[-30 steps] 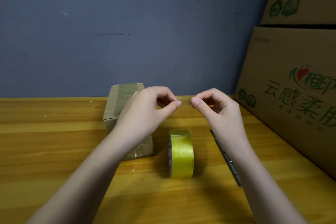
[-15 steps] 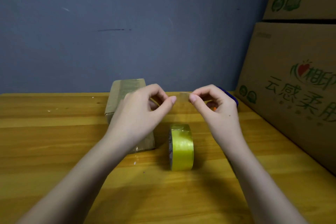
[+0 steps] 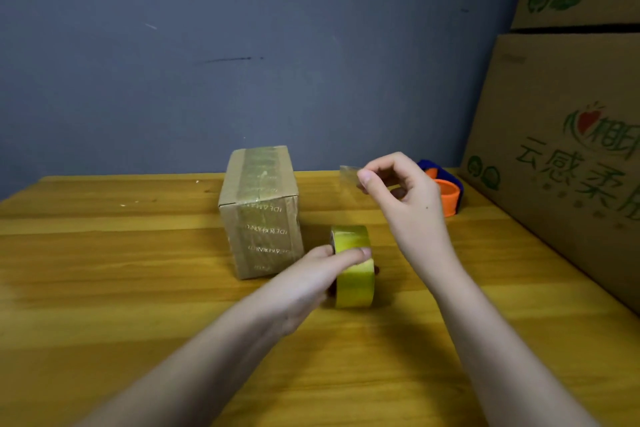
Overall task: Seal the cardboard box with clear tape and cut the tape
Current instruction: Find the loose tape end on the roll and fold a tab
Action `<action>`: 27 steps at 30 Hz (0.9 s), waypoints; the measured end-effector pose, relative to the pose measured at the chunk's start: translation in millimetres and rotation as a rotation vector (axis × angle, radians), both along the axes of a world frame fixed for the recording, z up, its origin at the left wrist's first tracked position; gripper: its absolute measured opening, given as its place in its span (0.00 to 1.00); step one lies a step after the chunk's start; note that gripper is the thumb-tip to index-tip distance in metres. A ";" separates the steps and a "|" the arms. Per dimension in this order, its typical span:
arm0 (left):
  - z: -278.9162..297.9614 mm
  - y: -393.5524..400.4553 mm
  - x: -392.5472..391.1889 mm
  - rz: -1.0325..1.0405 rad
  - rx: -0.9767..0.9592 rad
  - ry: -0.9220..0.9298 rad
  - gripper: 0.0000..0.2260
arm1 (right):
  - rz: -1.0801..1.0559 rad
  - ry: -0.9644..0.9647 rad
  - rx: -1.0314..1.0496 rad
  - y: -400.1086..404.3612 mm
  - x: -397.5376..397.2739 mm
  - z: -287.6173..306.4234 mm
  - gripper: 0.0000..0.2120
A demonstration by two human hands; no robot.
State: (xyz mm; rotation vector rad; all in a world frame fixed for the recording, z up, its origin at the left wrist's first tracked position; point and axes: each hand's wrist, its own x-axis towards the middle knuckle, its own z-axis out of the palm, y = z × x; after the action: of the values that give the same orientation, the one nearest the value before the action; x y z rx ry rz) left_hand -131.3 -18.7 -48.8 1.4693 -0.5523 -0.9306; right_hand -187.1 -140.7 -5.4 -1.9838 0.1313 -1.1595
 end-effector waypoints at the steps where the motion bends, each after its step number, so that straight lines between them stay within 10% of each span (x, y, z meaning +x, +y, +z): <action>1: 1.7 -4.2 -0.4 0.019 -0.043 0.080 0.16 | -0.011 0.000 -0.003 -0.3 0.1 -0.4 0.05; 27: -16.5 -1.2 9.2 -0.090 -0.356 -0.366 0.17 | -0.014 0.068 0.261 -20.6 18.6 -24.9 0.08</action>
State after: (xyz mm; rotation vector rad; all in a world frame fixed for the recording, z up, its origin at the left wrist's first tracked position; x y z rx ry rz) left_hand -122.1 -19.9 -65.4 1.2993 -1.0058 -0.5920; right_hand -168.5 -161.3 -30.3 -1.7932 0.3166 -1.0276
